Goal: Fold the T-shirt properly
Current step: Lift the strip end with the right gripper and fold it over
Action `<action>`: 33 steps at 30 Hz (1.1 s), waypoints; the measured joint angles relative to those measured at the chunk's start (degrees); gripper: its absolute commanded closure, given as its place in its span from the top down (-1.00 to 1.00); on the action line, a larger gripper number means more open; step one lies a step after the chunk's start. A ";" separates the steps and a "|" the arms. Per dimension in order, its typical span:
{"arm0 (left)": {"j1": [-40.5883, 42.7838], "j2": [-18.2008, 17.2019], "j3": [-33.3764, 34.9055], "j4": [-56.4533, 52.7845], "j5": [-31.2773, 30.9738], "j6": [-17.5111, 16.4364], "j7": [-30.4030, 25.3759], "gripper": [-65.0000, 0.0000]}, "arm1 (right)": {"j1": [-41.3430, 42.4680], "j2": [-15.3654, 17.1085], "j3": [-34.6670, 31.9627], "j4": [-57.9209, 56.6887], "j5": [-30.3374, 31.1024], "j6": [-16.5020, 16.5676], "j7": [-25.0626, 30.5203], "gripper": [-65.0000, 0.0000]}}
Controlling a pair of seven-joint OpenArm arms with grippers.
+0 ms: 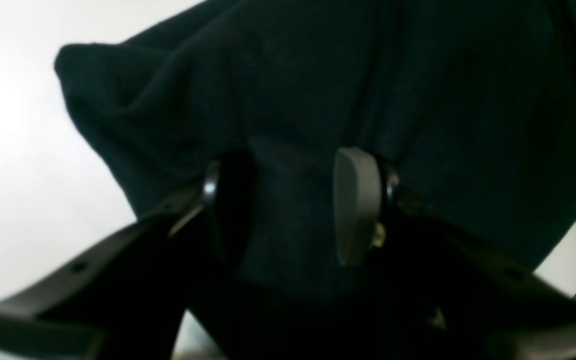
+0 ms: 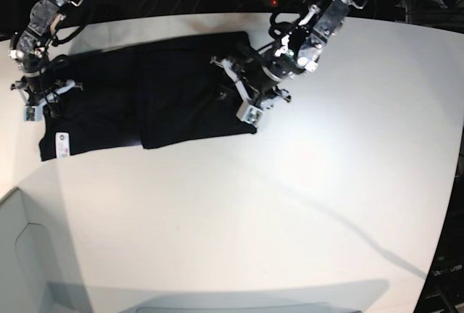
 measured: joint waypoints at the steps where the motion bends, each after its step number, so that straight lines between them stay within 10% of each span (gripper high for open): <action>1: 0.00 0.00 0.00 0.44 0.00 0.09 0.33 -0.12 | 0.02 -0.02 0.00 0.17 0.00 0.00 -0.15 -1.00; 12: 6.93 0.00 -14.36 13.73 0.20 0.66 3.37 -0.11 | -1.16 -5.66 3.21 19.45 -4.68 0.44 -8.61 -1.00; 23: 6.19 4.83 -19.37 0.98 0.02 0.20 1.05 -0.11 | -1.33 -16.39 2.38 37.03 -4.44 0.44 -8.37 -1.00; 33: 4.76 6.80 -19.43 -1.73 -0.04 -0.04 -0.02 -0.11 | -16.61 -16.00 -23.63 39.17 3.45 0.11 -8.13 -1.00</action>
